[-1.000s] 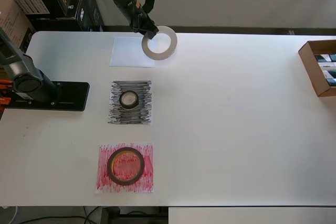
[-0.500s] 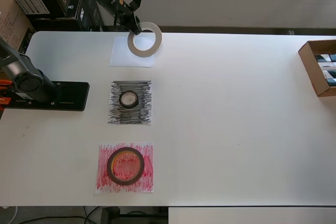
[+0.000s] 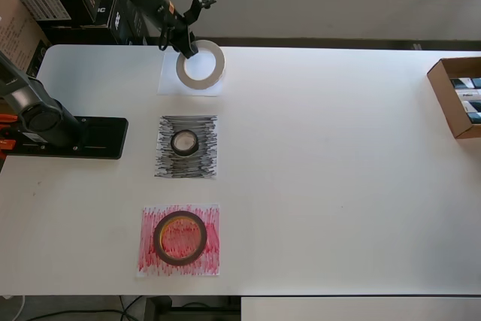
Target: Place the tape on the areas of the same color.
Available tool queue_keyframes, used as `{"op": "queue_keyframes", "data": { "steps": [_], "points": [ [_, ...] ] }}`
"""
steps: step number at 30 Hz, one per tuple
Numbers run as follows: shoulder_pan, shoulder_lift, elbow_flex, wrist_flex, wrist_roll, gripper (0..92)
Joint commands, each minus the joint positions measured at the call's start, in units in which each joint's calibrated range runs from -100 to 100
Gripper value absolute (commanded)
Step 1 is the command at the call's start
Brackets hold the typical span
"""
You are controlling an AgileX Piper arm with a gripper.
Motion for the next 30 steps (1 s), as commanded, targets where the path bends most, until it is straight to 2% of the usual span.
{"op": "queue_keyframes", "data": {
  "steps": [1,30],
  "points": [
    [0.29,-0.48,3.12,-4.94,0.34,0.1],
    [2.89,-0.02,4.76,-4.51,-0.07,0.1]
  ]
}}
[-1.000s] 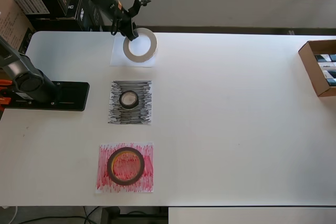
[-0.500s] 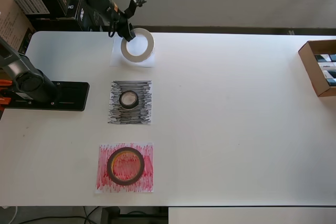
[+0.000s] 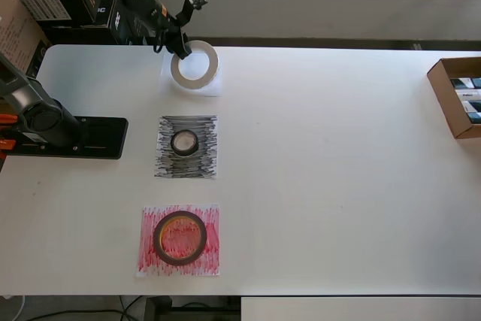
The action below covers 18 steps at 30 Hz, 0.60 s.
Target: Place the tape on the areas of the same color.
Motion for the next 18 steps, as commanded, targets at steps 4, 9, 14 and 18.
{"op": "queue_keyframes", "data": {
  "steps": [4,9,14,18],
  "points": [
    [0.42,-0.39,1.95,-0.29,-0.24,0.1],
    [0.42,-0.48,1.86,-0.38,-0.24,0.1],
    [0.42,-0.48,1.59,-0.46,-0.24,0.1],
    [0.42,-0.48,1.23,-0.46,-0.24,0.1]
  ]
}}
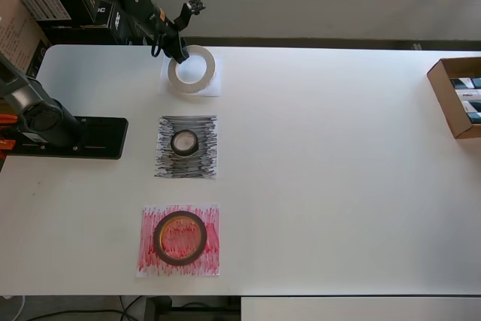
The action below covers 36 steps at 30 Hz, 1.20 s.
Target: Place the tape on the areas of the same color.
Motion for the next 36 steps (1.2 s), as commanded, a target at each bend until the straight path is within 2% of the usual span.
{"op": "queue_keyframes", "data": {
  "steps": [1,12,21,36],
  "points": [
    [0.42,-0.48,-0.25,0.34,-0.25,0.2],
    [1.6,-0.3,-0.52,0.17,-0.25,1.1],
    [1.76,-0.2,-1.25,0.17,-0.25,17.5],
    [0.66,0.08,-0.61,0.17,0.16,20.3]
  ]
}}
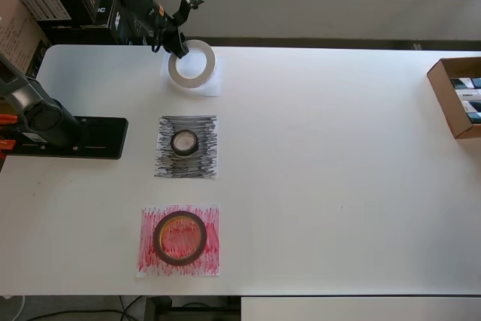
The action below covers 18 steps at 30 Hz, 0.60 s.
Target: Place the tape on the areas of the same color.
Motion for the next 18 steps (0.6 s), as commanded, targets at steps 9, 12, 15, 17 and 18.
{"op": "queue_keyframes", "data": {
  "steps": [9,12,15,17,18],
  "points": [
    [-2.04,0.17,0.57,0.28,-0.25,23.0],
    [-1.49,0.17,0.57,0.28,-0.25,27.1],
    [-1.41,0.17,0.57,0.28,-0.33,31.7],
    [-1.41,0.17,0.57,0.28,-0.41,34.2],
    [-1.41,0.17,0.57,0.28,-0.41,35.0]
  ]
}}
